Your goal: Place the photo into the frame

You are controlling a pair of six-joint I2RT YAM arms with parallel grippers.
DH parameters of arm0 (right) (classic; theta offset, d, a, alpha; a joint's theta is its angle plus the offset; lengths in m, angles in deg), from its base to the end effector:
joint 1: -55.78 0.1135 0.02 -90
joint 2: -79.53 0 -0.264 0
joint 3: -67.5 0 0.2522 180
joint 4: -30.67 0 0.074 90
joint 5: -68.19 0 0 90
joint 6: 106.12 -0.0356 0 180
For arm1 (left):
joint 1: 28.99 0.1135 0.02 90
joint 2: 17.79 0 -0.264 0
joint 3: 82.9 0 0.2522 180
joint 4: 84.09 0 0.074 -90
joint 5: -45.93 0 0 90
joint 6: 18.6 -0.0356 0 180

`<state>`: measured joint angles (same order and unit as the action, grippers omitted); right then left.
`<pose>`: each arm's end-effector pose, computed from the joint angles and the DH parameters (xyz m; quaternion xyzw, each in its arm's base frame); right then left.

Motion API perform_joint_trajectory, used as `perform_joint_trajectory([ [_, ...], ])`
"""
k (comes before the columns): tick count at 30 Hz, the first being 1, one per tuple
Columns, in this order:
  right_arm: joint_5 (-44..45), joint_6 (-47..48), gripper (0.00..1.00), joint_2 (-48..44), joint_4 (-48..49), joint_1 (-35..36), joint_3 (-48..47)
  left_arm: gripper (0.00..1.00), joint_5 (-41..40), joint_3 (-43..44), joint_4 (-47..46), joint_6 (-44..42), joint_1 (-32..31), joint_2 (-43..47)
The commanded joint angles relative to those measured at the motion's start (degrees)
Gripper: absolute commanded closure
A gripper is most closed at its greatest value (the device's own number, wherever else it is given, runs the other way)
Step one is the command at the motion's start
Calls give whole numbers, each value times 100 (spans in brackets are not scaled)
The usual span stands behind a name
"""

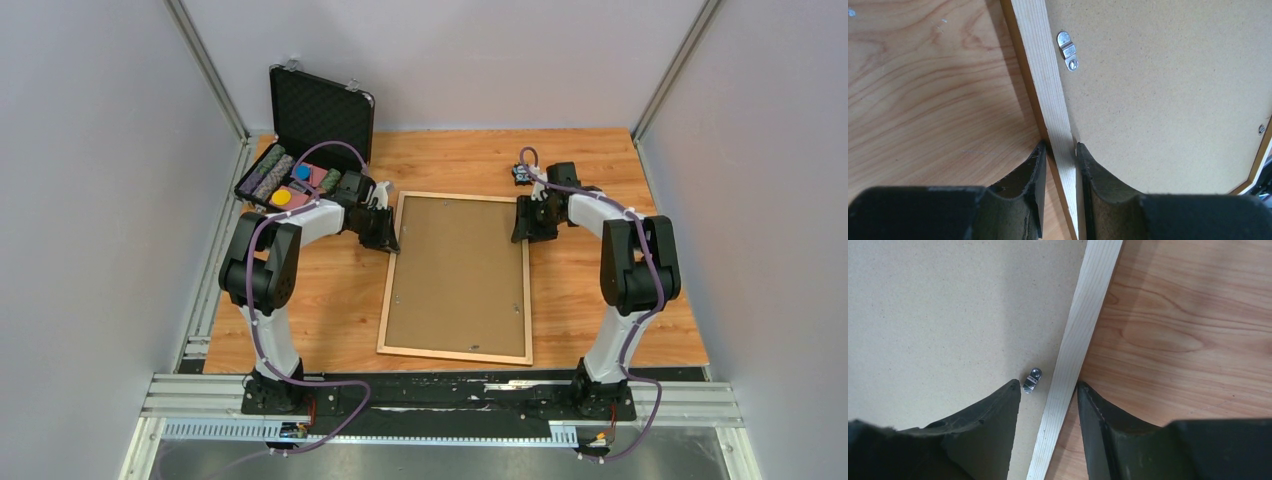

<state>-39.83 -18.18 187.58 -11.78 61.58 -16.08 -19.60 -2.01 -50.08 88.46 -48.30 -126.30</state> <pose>0.3706 0.0487 0.1608 -0.0629 0.9662 0.1666 0.1866 0.3517 -0.1389 0.1533 0.0705 0.9463 -0.2699 0.1634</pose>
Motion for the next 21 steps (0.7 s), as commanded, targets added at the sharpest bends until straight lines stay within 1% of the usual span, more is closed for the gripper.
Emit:
perform_joint_trajectory([
  [1, -2, -133, 53, 229, 286, 84, -135, 100, 223, -168, 294, 9, -72, -21],
  [8, 381, -158, 55, 256, 325, 169, -115, 100, 219, -170, 295, 16, -73, 5],
  [15, 682, -242, 53, 405, 329, 360, -179, 100, 242, -164, 289, -4, -73, 37],
  [18, 729, -210, 55, 410, 325, 369, -205, 100, 226, -157, 287, -14, -73, 60],
  [21, 719, -104, 59, 328, 326, 368, -190, 100, 219, -148, 294, -23, -71, 81],
])
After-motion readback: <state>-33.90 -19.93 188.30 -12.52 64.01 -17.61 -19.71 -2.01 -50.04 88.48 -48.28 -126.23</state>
